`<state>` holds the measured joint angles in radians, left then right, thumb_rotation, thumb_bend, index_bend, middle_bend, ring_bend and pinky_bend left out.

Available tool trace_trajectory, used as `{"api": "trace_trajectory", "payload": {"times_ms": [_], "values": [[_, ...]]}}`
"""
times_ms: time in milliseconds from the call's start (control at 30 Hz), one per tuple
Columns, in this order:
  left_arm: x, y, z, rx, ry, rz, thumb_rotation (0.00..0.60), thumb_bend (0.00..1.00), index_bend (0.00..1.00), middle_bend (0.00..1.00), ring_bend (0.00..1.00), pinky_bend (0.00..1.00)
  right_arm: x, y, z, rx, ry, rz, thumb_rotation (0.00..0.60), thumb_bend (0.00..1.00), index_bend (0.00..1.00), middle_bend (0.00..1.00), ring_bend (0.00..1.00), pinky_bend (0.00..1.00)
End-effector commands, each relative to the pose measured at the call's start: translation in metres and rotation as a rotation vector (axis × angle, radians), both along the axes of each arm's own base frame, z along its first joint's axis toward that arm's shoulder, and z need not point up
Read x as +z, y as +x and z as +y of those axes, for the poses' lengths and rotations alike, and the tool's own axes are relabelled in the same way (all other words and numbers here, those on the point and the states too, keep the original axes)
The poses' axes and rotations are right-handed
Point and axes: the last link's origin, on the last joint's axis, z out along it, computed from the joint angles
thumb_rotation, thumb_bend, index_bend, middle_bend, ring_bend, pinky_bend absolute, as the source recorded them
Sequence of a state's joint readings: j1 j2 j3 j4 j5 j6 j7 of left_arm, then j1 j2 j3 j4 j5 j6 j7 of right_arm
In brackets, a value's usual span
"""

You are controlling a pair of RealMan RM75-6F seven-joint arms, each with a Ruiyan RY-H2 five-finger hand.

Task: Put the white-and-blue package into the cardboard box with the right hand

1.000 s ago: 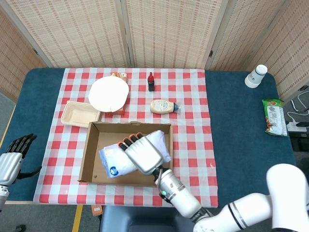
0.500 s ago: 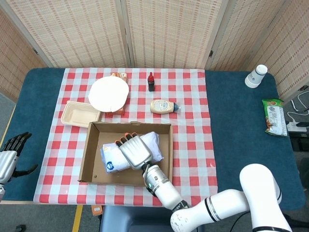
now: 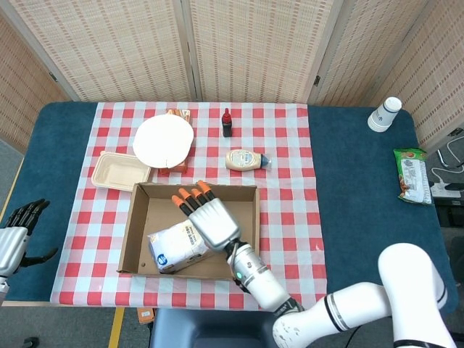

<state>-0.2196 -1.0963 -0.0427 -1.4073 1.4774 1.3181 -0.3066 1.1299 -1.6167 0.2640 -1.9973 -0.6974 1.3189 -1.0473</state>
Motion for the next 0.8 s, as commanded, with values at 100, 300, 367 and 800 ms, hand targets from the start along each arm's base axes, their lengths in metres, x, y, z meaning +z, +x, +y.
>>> {"api": "trace_trajectory", "payload": {"times_ms": [100, 300, 367, 800], "values": [[-0.002, 0.001, 0.0, 0.001, -0.002, 0.008, 0.6, 0.21, 0.0, 0.0, 0.0, 0.07, 0.087, -0.072, 0.014, -0.043, -0.259, -0.009, 0.6, 0.0, 0.0, 0.0, 0.0, 0.0], [-0.009, 0.001, 0.002, 0.005, -0.013, 0.034, 0.6, 0.21, 0.0, 0.0, 0.0, 0.07, 0.14, -0.175, 0.038, -0.177, -0.385, -0.061, 0.6, 0.0, 0.0, 0.0, 0.0, 0.0], [-0.01, 0.001, 0.002, 0.007, -0.014, 0.041, 0.6, 0.21, 0.0, 0.0, 0.0, 0.07, 0.15, -0.204, 0.043, -0.228, -0.405, -0.066, 0.6, 0.0, 0.0, 0.0, 0.0, 0.0], [-0.015, 0.002, 0.003, 0.012, -0.007, 0.078, 0.6, 0.21, 0.0, 0.0, 0.0, 0.07, 0.177, -0.331, 0.074, -0.447, -0.422, 0.038, 0.6, 0.0, 0.0, 0.0, 0.0, 0.0]]}}
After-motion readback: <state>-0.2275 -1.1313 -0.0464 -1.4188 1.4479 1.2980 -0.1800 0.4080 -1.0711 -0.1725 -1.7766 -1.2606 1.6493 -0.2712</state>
